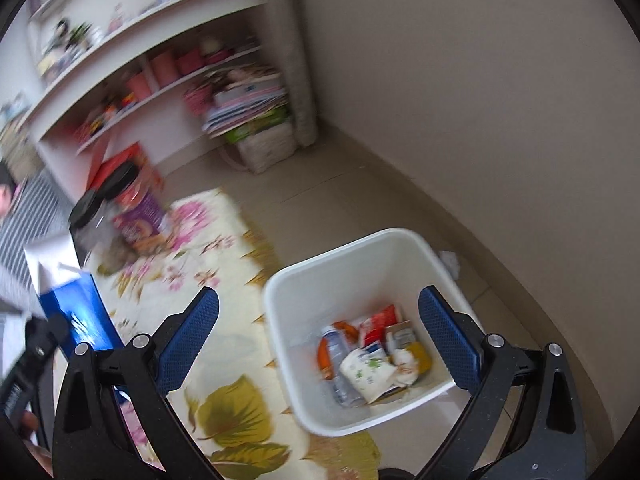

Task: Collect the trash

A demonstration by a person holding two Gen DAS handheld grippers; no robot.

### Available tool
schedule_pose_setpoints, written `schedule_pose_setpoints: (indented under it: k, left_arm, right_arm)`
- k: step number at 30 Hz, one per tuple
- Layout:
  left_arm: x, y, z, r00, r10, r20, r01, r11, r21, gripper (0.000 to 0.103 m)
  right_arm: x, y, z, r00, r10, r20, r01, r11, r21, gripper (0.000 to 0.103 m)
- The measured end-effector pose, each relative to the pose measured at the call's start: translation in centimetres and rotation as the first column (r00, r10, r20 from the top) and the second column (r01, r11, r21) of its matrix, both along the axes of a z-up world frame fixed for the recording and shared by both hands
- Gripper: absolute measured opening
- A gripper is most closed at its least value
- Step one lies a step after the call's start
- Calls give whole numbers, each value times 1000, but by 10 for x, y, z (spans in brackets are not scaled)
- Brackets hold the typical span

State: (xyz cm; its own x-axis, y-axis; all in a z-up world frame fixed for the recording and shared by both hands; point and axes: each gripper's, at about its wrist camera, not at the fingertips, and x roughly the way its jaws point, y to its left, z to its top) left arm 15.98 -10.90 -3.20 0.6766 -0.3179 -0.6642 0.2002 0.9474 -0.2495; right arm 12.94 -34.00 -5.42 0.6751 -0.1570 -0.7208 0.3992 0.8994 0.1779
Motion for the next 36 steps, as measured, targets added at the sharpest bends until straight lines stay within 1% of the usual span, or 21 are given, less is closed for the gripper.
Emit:
schedule_pose_setpoints:
  k: [4,7,13,15,17,19,22,24,27,30,32,34,36]
  left_arm:
    - [8,-35,-8,997,-65,-45,64,998,-17,44]
    - [12,-69,-19,990,-113,-80,112,994,-16,44]
    - [20,-115,-30,974,-183,-133,180,983,-37,45]
    - [24,-131,-33,963,-220,-154,215,975,-50,46]
    - [29,-144,-37,953,-242,-183,235,970,-58,55]
    - [28,-149,-37,951,-245,-189,239,969,-56,60]
    - [22,-148,-36,948,-258,-187,253,966,-51,64]
    - [16,-141,-33,953,-254,-166,254,967,-21,66]
    - [2,-125,-24,969,-221,-109,226,973,36,73]
    - [-11,-104,-11,984,-175,-25,177,979,103,78]
    - [-22,-87,0,990,-133,51,125,981,148,86]
    - [-32,-73,11,988,-95,125,71,981,181,91]
    - [-44,-57,24,975,-46,218,-4,975,222,94]
  right_arm:
    - [-12,-38,2,996,-89,17,89,995,35,96]
    - [-22,-60,3,991,-133,30,131,989,63,96]
    - [-39,-83,10,978,-195,70,189,979,77,96]
    - [-46,-88,13,972,-218,89,211,974,81,96]
    - [-53,-92,18,962,-248,117,240,968,79,96]
    - [-60,-95,24,950,-274,149,266,961,73,96]
    - [-70,-92,33,936,-293,194,289,956,46,96]
    - [-73,-86,38,932,-288,221,289,957,25,96]
    - [-73,-67,45,933,-261,248,277,960,-33,96]
    - [-73,-45,50,937,-220,273,253,963,-93,96]
    - [-76,-30,54,934,-198,298,245,961,-129,96]
    - [-78,-16,58,930,-175,324,235,960,-154,96]
    - [-80,0,61,929,-148,340,220,958,-183,96]
